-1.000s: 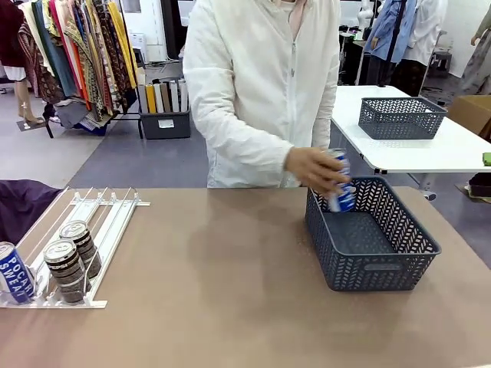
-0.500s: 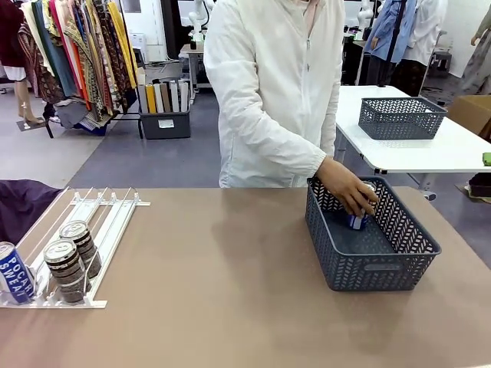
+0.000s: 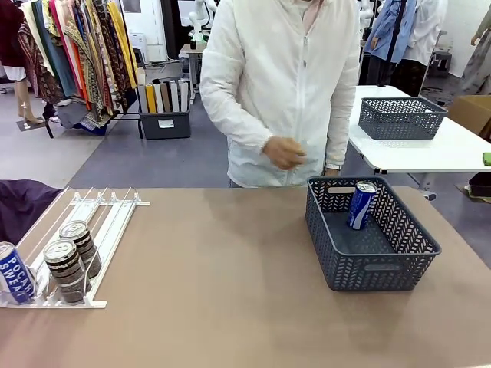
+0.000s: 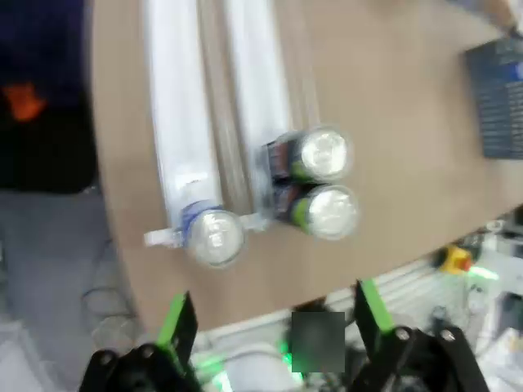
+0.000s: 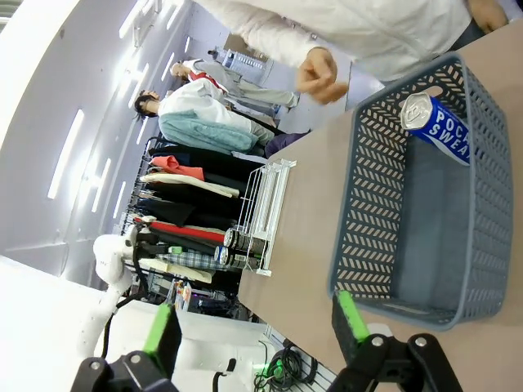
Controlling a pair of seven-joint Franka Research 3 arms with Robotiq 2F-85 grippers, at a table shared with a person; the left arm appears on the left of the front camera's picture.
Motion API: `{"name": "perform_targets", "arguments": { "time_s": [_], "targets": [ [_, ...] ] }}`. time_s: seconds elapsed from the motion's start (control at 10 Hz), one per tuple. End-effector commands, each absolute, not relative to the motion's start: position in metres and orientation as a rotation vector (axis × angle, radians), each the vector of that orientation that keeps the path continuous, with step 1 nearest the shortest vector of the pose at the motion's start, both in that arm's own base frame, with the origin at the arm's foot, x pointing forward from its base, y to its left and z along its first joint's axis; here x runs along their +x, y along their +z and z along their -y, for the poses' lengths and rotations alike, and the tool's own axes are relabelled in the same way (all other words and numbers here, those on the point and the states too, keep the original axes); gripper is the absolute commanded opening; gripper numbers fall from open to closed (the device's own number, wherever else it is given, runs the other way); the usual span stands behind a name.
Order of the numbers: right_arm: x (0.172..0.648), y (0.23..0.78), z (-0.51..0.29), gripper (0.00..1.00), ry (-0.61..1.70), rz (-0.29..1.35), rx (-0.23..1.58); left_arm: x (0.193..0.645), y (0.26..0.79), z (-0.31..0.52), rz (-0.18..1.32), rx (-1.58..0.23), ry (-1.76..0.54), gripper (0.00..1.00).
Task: Retrieve and store the cans from the dispenser.
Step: Pick up the last remaining can from one row of the Automatic Can Dispenser and place it in the middle of the table.
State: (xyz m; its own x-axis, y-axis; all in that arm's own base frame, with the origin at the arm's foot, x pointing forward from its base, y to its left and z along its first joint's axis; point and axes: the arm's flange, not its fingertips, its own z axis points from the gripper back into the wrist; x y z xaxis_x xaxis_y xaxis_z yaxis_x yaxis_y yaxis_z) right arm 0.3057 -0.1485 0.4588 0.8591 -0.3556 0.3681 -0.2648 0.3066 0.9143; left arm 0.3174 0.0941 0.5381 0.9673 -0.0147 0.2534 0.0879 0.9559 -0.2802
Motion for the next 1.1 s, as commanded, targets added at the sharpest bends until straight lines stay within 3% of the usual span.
{"name": "perform_targets", "arguments": {
  "time_s": [0.0,0.1,0.2,0.6,0.7,1.0],
  "targets": [
    [0.309,0.464,0.147,1.0,-0.067,0.594,1.3,0.334,0.522,-0.082,0.053,0.037,-0.043,1.0],
    [0.309,0.464,0.147,1.0,-0.067,0.594,1.3,0.347,0.527,-0.077,0.151,0.021,-0.006,1.0],
    [0.309,0.464,0.147,1.0,-0.067,0.594,1.3,0.326,0.533,-0.079,0.198,-0.132,-0.046,1.0],
    [0.309,0.464,0.147,1.0,-0.067,0.594,1.3,0.333,0.531,-0.076,0.188,-0.093,-0.042,1.0],
    [0.309,0.464,0.147,1.0,-0.067,0.594,1.3,0.334,0.518,-0.072,0.204,-0.012,0.038,1.0],
    [0.309,0.464,0.147,1.0,-0.067,0.594,1.3,0.338,0.483,-0.064,0.166,-0.01,0.121,1.0]
  ]
}}
